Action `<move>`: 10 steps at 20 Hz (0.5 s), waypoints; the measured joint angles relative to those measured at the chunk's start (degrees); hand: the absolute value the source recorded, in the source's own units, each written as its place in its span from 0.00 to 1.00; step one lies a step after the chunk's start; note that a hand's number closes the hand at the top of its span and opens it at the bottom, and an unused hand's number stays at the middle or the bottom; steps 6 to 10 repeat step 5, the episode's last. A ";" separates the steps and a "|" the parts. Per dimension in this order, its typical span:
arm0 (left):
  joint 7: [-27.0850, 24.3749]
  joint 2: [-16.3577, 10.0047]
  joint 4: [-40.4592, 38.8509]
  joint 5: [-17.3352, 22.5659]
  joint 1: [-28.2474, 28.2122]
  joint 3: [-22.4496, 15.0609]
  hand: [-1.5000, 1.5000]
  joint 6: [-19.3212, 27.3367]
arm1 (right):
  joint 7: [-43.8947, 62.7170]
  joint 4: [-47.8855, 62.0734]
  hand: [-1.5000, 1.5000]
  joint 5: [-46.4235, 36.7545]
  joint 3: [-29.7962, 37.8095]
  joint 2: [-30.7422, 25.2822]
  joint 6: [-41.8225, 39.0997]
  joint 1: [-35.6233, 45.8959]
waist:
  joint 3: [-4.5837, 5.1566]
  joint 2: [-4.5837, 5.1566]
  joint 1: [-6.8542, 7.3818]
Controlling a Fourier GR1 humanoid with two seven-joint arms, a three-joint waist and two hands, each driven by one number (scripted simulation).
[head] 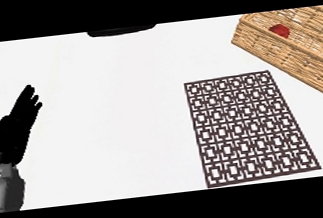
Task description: Pick the bell pepper from the placemat and place it in the basket
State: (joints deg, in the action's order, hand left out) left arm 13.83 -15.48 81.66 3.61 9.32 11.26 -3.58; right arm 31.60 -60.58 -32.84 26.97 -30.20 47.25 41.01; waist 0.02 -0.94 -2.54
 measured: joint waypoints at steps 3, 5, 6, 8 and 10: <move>-0.57 -0.18 -0.29 -0.32 -0.41 0.47 0.50 0.41 | 1.78 -9.42 0.00 3.85 0.58 -0.58 -6.17 -7.86 | 0.03 -0.14 -0.78; -0.52 -0.25 -0.02 -0.12 -0.93 0.68 0.50 0.27 | 2.25 -15.94 0.00 6.83 1.47 -0.51 -9.80 -13.98 | 0.04 -0.19 -1.09; -0.52 -0.25 -0.02 -0.12 -0.93 0.68 0.50 0.27 | 2.25 -15.94 0.00 6.83 1.47 -0.51 -9.80 -13.98 | 0.04 -0.19 -1.09; -0.52 -0.25 -0.02 -0.12 -0.93 0.68 0.50 0.27 | 2.25 -15.94 0.00 6.83 1.47 -0.51 -9.80 -13.98 | 0.04 -0.19 -1.09; -0.52 -0.25 -0.02 -0.12 -0.93 0.68 0.50 0.27 | 2.25 -15.94 0.00 6.83 1.47 -0.51 -9.80 -13.98 | 0.04 -0.19 -1.09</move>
